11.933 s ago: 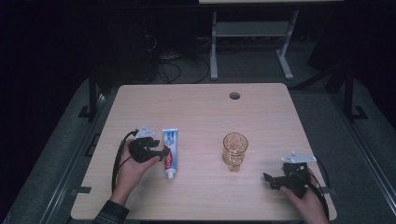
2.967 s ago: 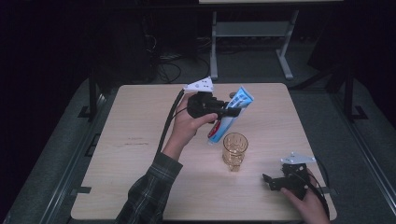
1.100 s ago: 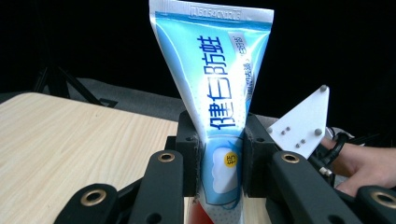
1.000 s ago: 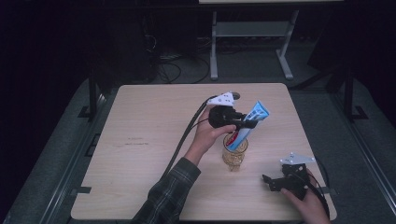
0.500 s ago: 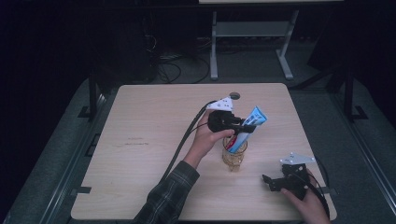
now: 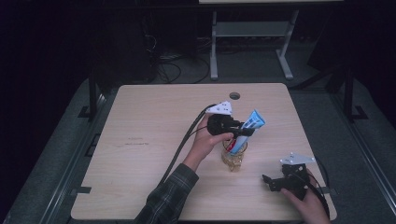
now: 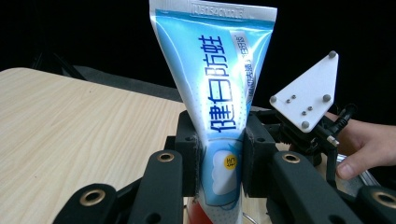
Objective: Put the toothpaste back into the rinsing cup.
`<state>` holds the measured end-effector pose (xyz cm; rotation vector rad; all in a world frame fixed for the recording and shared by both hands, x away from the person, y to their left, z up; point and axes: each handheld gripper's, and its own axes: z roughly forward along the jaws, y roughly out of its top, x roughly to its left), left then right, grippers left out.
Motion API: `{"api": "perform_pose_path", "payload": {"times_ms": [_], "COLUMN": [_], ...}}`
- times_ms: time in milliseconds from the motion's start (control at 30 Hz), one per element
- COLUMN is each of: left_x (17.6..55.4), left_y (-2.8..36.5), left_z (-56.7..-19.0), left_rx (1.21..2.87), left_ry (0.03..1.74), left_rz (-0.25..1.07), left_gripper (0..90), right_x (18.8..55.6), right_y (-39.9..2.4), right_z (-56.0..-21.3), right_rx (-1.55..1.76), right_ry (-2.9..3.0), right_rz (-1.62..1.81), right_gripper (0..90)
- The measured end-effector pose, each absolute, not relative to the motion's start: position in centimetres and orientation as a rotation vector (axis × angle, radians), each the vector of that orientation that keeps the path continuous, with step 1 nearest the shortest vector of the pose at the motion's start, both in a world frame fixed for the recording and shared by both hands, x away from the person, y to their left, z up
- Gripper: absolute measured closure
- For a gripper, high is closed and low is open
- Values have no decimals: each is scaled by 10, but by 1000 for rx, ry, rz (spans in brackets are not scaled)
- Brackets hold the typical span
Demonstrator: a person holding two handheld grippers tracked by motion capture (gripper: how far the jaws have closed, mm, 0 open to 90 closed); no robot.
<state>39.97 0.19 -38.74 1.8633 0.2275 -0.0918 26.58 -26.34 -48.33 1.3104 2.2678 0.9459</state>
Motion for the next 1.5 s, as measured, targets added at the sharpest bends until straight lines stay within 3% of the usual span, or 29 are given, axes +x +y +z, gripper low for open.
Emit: {"api": "perform_pose_path", "payload": {"times_ms": [867,1267,1500], "left_x": [396,397,396], "left_y": [10,18,33], "left_z": [-395,-383,-373], "left_rx": [1899,1930,1978], "left_ry": [242,330,383], "left_rz": [-55,15,70], "left_gripper": [688,357,305], "right_x": [266,266,266], "right_y": [-263,-264,-263], "right_z": [-483,-483,-483], "right_rx": [1312,1307,1311], "right_ry": [2268,2267,2268], "right_rz": [946,946,947], "right_gripper": [0,0,0]}}
